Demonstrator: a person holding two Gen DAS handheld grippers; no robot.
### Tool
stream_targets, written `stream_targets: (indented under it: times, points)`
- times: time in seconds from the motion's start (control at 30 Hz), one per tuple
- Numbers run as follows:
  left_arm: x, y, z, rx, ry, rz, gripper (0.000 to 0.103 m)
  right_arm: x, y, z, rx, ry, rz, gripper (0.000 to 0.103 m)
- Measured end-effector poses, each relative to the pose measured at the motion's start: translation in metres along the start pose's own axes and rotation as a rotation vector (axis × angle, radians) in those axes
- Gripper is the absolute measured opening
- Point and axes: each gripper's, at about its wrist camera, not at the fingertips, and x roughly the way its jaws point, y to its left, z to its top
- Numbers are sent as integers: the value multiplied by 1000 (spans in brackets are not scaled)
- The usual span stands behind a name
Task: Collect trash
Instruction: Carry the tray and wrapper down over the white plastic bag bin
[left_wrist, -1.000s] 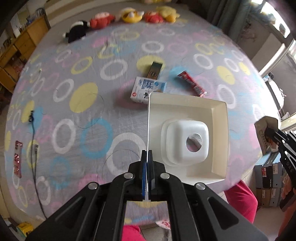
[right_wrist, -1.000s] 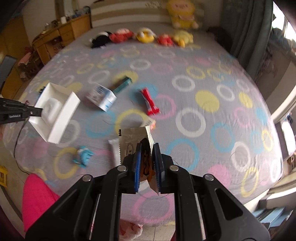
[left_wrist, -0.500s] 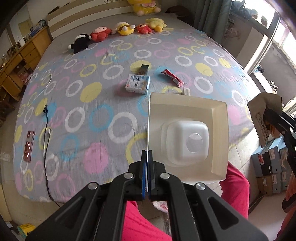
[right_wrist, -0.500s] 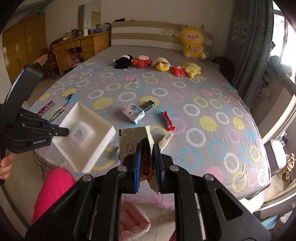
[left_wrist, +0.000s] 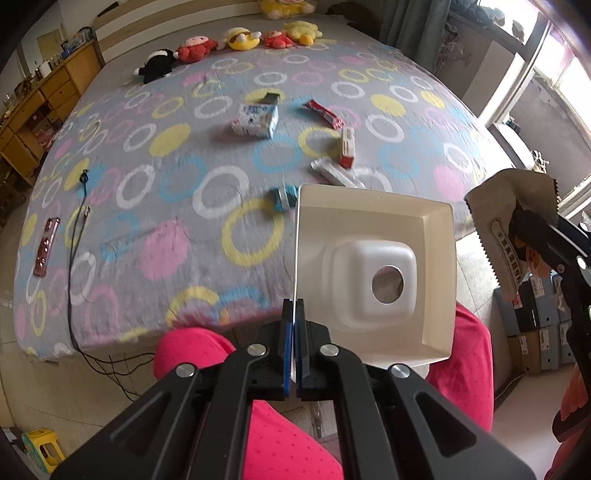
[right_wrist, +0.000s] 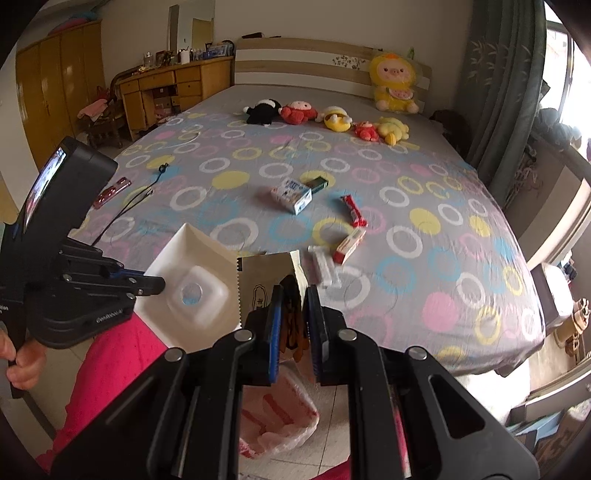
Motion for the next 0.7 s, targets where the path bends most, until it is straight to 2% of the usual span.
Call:
stream_targets:
  times: [0.4, 0.7]
  points:
    - [66, -7, -41, 8, 96, -24, 2, 41, 13, -64, 14, 106, -10, 14]
    - [115, -10, -56, 26, 150, 22, 2, 85, 0, -94, 114, 181, 12, 14]
